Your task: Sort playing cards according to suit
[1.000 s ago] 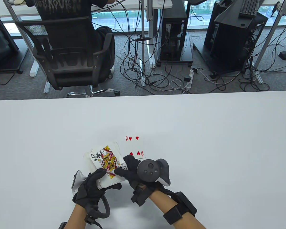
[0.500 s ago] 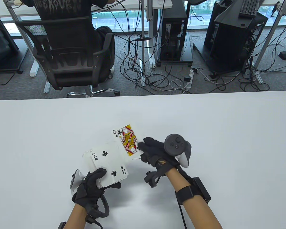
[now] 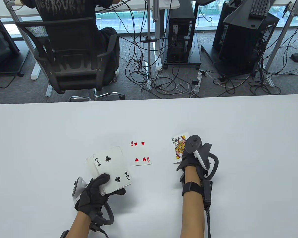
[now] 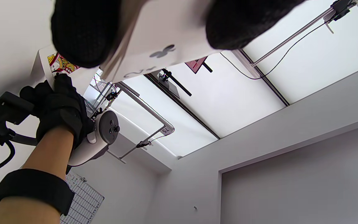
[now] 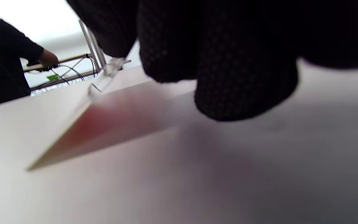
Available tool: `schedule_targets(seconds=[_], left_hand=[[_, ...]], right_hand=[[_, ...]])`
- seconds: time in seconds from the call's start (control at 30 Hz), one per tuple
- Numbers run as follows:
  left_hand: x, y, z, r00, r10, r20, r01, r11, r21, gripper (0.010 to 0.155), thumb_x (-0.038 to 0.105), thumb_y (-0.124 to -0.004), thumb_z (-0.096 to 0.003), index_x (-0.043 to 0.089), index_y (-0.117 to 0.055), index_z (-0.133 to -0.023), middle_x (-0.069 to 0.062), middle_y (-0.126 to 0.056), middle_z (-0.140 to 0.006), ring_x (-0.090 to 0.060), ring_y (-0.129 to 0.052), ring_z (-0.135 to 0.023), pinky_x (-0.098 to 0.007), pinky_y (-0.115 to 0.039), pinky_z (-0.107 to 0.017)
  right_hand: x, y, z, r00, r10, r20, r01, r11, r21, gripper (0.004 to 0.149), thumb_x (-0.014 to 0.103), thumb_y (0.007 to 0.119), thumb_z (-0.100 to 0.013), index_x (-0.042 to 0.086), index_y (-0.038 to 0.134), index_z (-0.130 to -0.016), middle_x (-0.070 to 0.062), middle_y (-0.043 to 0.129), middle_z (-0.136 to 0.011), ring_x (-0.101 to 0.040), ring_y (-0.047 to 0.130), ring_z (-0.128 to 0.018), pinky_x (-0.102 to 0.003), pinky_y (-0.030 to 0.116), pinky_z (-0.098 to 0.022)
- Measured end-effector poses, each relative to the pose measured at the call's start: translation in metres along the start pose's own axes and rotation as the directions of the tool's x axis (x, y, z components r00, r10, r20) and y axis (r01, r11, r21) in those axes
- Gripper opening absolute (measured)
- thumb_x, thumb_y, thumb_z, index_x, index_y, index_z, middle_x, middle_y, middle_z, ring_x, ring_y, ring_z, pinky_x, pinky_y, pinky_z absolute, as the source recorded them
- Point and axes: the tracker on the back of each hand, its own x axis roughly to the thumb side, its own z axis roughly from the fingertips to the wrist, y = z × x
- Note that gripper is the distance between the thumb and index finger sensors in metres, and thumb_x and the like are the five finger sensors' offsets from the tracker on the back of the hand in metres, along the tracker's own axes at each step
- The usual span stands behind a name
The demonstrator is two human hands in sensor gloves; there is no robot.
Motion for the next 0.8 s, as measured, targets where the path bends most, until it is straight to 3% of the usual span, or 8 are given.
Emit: schedule_targets(seconds=[0.07, 0.3, 0.53, 0.63, 0.7, 0.77, 0.8], left_hand=[[0.0, 0.001, 0.0, 1.0, -0.002, 0.0, 0.002, 1.0, 0.0, 0.063, 0.047, -0.074, -0.0622, 0.038, -0.034, -0.11, -0.002, -0.049, -0.117, -0.04, -0.071, -0.102, -0.048, -0.083, -0.056], [0.0, 0.0, 0.001, 1.0, 0.002, -0.003, -0.002, 1.0, 0.004, 0.063, 0.047, -0.074, -0.0624, 0.038, -0.034, -0.11, -0.002, -0.049, -0.117, -0.04, -0.07, -0.103, -0.048, -0.083, -0.057], [0.0, 0.0, 0.001, 1.0, 0.0, -0.006, 0.0, 1.0, 0.003, 0.063, 0.047, -0.074, -0.0623, 0.038, -0.034, -0.11, -0.002, -0.049, -0.117, -0.04, -0.07, -0.103, -0.048, -0.083, -0.057], [0.0, 0.0, 0.001, 1.0, -0.001, -0.011, 0.001, 1.0, 0.005, 0.063, 0.047, -0.074, -0.0624, 0.038, -0.034, -0.11, -0.002, -0.049, -0.117, -0.04, -0.07, -0.103, -0.048, -0.083, -0.057], [-0.001, 0.0, 0.001, 1.0, 0.001, -0.016, -0.001, 1.0, 0.008, 0.063, 0.046, -0.074, -0.0624, 0.038, -0.034, -0.11, -0.002, -0.049, -0.117, -0.04, -0.07, -0.103, -0.048, -0.083, -0.057], [-0.002, 0.001, 0.001, 1.0, 0.004, -0.019, -0.004, 1.0, 0.01, 0.063, 0.047, -0.074, -0.0624, 0.038, -0.034, -0.11, -0.002, -0.048, -0.117, -0.04, -0.07, -0.103, -0.048, -0.082, -0.057], [-0.002, 0.001, 0.002, 1.0, 0.005, -0.02, -0.005, 1.0, 0.011, 0.063, 0.046, -0.074, -0.0624, 0.038, -0.034, -0.11, -0.002, -0.049, -0.117, -0.04, -0.07, -0.103, -0.048, -0.083, -0.057]], right_hand=[[0.004, 0.006, -0.002, 0.993, 0.115, 0.028, -0.115, 0.993, 0.027, 0.046, 0.028, 0.07, -0.053, -0.012, 0.078, -0.072, -0.014, 0.092, -0.037, -0.033, 0.096, -0.023, -0.035, 0.086, -0.011], [0.015, 0.015, -0.003, 0.947, 0.316, 0.054, -0.318, 0.947, 0.039, 0.05, 0.03, 0.07, -0.053, -0.015, 0.076, -0.074, -0.016, 0.091, -0.039, -0.033, 0.095, -0.025, -0.037, 0.085, -0.013], [0.028, 0.005, 0.007, 0.862, 0.5, 0.091, -0.495, 0.866, -0.068, 0.059, 0.038, 0.068, -0.054, -0.015, 0.073, -0.08, -0.019, 0.091, -0.046, -0.039, 0.094, -0.031, -0.04, 0.085, -0.017], [0.045, -0.018, 0.019, 0.887, 0.403, 0.225, -0.371, 0.913, -0.171, 0.059, 0.037, 0.068, -0.054, -0.015, 0.071, -0.082, -0.019, 0.09, -0.047, -0.039, 0.094, -0.032, -0.041, 0.086, -0.018], [0.059, -0.032, 0.035, 0.907, 0.243, 0.344, -0.188, 0.965, -0.184, 0.059, 0.036, 0.069, -0.054, -0.016, 0.07, -0.082, -0.019, 0.09, -0.048, -0.04, 0.094, -0.032, -0.041, 0.086, -0.018], [0.071, -0.041, 0.055, 0.878, 0.068, 0.474, 0.008, 0.988, -0.157, 0.06, 0.036, 0.068, -0.054, -0.017, 0.07, -0.082, -0.02, 0.091, -0.048, -0.04, 0.094, -0.032, -0.042, 0.086, -0.018], [0.08, -0.044, 0.068, 0.814, -0.055, 0.579, 0.131, 0.987, -0.09, 0.059, 0.035, 0.067, -0.055, -0.017, 0.07, -0.082, -0.021, 0.091, -0.048, -0.041, 0.094, -0.033, -0.043, 0.086, -0.019]])
